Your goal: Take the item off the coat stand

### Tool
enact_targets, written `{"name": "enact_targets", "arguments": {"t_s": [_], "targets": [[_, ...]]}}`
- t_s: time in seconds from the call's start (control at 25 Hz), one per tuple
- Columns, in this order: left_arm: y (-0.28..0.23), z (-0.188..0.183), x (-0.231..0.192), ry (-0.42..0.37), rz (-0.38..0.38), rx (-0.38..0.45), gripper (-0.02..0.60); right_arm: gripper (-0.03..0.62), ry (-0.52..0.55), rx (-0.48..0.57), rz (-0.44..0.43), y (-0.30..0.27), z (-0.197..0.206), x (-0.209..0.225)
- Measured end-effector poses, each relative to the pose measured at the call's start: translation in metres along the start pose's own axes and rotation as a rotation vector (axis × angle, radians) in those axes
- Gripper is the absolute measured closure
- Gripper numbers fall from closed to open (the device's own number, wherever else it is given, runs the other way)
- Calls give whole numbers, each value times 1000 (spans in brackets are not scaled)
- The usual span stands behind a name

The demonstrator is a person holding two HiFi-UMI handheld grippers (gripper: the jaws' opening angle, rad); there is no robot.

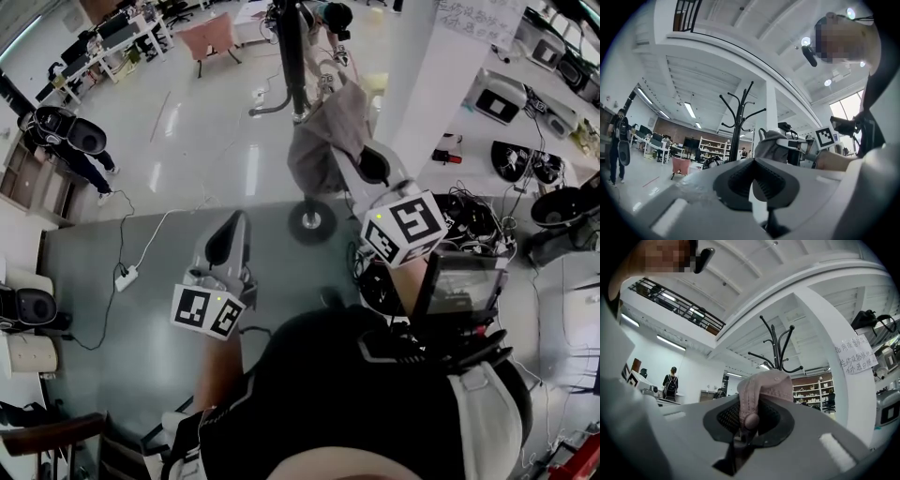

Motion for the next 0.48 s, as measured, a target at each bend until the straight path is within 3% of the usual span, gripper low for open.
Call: {"name": "enact_targets", "arguments": {"t_s": [0.48], "targets": [[2, 2, -8, 12, -13, -1, 563, 554, -14, -23, -16, -2, 8, -4]]}}
Point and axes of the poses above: the fingertips, and each gripper's own axes: y backward along the fingers, x to its right, z out of its underside, the point moved 8 cm from there along y, backward along the fingers, and after that the axes turned 14 degrees about z, right-handed, at the moved point
